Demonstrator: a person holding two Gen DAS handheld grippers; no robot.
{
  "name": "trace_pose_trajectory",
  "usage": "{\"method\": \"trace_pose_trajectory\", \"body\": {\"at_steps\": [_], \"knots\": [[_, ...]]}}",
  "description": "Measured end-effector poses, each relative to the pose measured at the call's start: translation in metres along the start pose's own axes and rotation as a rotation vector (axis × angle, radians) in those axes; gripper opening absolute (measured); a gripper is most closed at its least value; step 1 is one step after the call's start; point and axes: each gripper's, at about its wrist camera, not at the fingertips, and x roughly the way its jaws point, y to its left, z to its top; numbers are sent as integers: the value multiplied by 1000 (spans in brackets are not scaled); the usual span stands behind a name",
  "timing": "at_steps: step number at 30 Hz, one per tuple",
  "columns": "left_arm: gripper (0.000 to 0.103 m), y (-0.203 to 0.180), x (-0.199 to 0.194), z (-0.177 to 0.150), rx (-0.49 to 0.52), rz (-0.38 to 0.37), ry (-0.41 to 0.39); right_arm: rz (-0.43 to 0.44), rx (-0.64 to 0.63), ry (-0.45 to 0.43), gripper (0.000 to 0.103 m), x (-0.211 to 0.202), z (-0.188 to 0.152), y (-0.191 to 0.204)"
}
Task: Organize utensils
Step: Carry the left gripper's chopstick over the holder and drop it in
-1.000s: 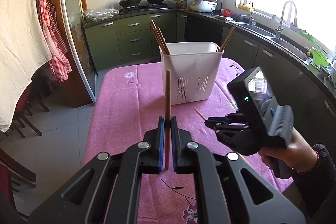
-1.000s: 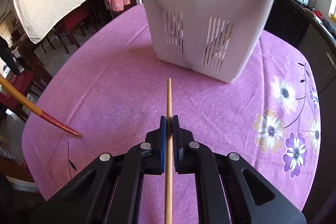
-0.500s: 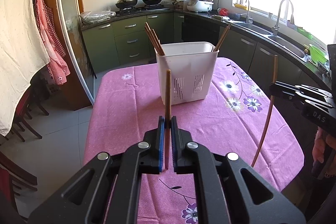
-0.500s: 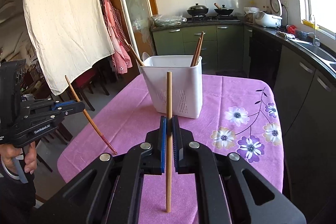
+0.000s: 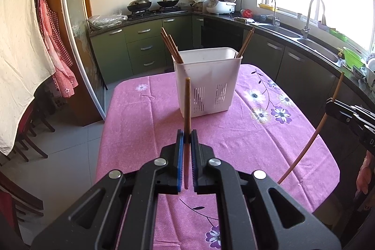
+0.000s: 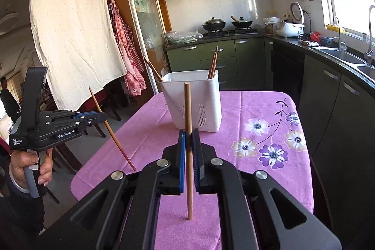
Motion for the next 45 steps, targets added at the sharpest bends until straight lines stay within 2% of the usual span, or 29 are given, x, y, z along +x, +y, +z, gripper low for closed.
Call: {"method": "trace_pose_trajectory", "body": {"at_steps": [8, 15, 20, 25, 28, 33, 36, 40, 45], "knots": [[6, -3, -14, 6, 7, -4, -21, 2, 9, -6, 7, -4, -3, -1], [6, -2, -30, 27, 13, -36, -31, 2, 4, -6, 7, -4, -4, -1], [6, -2, -44, 66, 22, -74, -80, 2, 4, -10, 7, -6, -5, -1], [6, -10, -58, 116, 30, -91, -173, 7, -2, -9, 7, -7, -6, -2], [6, -17, -60, 146, 38, -72, -237, 12, -5, -4, 7, -7, -8, -4], [6, -28, -45, 187, 35, -54, -302, 24, -7, 5, 7, -6, -12, -6], [6, -33, -22, 201, 34, -16, -316, 27, 3, 5, 7, -6, -13, -10], [6, -30, 18, 204, 11, 6, -266, 23, 17, 3, 7, -7, -14, -14], [6, -18, 54, 188, -22, 11, -190, 17, 20, 8, 7, -7, -14, -15]]}}
